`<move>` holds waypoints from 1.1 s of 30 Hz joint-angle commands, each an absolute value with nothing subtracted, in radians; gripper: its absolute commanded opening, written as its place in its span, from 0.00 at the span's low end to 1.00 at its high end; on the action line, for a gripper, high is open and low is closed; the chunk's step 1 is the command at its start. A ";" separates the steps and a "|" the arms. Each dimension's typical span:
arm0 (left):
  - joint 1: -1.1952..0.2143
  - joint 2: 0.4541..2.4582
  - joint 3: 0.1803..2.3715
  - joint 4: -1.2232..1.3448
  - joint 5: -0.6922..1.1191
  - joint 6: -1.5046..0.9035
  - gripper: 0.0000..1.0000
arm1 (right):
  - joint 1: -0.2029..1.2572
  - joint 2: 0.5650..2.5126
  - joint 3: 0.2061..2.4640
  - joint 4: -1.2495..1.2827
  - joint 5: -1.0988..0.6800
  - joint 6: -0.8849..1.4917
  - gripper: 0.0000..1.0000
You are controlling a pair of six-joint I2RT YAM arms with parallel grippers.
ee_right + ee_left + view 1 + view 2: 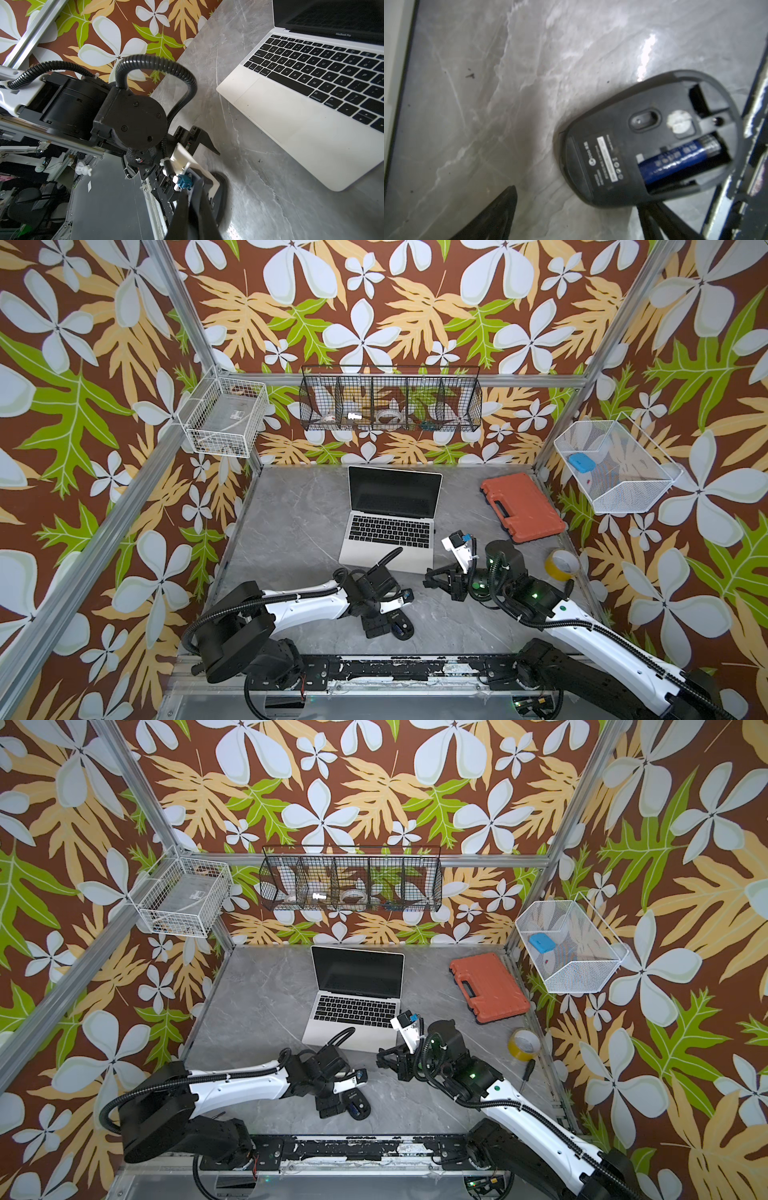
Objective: Insert the wireless mouse receiver into the laptop
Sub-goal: Pick up the mouse from the center of the board.
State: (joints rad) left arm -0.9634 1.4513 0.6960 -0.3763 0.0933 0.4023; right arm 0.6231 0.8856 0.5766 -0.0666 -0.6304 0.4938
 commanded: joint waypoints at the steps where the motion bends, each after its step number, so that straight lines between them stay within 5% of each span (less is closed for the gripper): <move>1: -0.966 1.469 0.706 -0.371 0.158 0.445 0.91 | 0.624 0.876 0.569 -0.042 -0.642 0.504 0.00; 12: -0.986 1.509 0.736 -0.319 0.192 0.496 0.97 | 0.607 0.862 0.551 -0.059 -0.621 0.525 0.00; 18: -1.004 1.520 0.723 -0.288 0.223 0.497 0.80 | 0.556 0.829 0.528 -0.068 -0.621 0.550 0.00; 25: -1.044 1.538 0.739 -0.249 0.213 0.438 0.55 | 0.294 0.808 0.428 -0.090 -0.681 0.722 0.00; 33: -1.049 1.526 0.658 0.196 0.258 0.101 0.47 | 0.270 0.762 0.307 0.012 -0.763 0.889 0.00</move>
State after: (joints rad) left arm -1.0492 1.5280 0.6899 -0.0456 0.2436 0.2592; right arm 0.2714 0.7799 0.3332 -0.0517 -0.7128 0.7971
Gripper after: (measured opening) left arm 0.584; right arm 0.074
